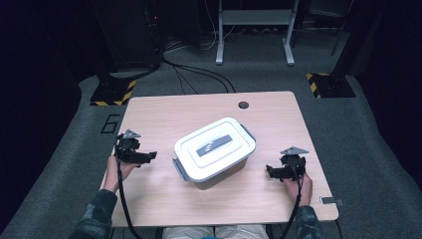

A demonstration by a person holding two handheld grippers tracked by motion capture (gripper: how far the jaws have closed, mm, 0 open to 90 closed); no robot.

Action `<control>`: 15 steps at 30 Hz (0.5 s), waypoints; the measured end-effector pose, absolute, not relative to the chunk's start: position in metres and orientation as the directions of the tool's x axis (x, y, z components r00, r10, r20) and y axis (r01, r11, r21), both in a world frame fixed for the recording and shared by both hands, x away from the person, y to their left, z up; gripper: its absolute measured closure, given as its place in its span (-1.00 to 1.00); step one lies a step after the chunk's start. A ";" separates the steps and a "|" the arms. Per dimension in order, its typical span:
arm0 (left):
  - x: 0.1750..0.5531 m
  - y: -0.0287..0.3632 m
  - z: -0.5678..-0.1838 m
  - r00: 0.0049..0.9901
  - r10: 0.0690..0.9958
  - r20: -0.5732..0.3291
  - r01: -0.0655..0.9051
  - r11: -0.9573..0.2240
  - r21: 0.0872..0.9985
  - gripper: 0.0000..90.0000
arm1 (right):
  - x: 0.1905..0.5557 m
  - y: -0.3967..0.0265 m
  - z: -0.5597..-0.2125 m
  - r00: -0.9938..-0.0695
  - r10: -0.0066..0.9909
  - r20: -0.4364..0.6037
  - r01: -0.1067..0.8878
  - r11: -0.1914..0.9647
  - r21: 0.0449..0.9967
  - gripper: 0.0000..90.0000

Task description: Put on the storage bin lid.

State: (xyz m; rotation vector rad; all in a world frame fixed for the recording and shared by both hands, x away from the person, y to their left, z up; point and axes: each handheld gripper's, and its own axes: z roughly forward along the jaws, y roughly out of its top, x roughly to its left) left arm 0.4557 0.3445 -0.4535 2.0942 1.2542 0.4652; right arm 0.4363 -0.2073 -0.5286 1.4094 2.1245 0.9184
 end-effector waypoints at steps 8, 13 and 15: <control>0.449 0.359 -0.497 0.426 0.902 -0.070 0.706 -0.284 0.648 -0.66 | 0.436 -0.207 -0.529 -0.392 0.920 0.008 0.636 0.265 0.724 -0.94; 0.445 0.363 -0.512 0.406 0.911 -0.067 0.718 -0.273 0.640 -0.67 | 0.436 -0.207 -0.529 -0.392 0.920 0.008 0.637 0.265 0.724 -0.94; 0.440 0.367 -0.519 0.392 0.919 -0.037 0.699 -0.271 0.662 -0.68 | 0.436 -0.207 -0.529 -0.392 0.920 0.008 0.637 0.265 0.724 -0.94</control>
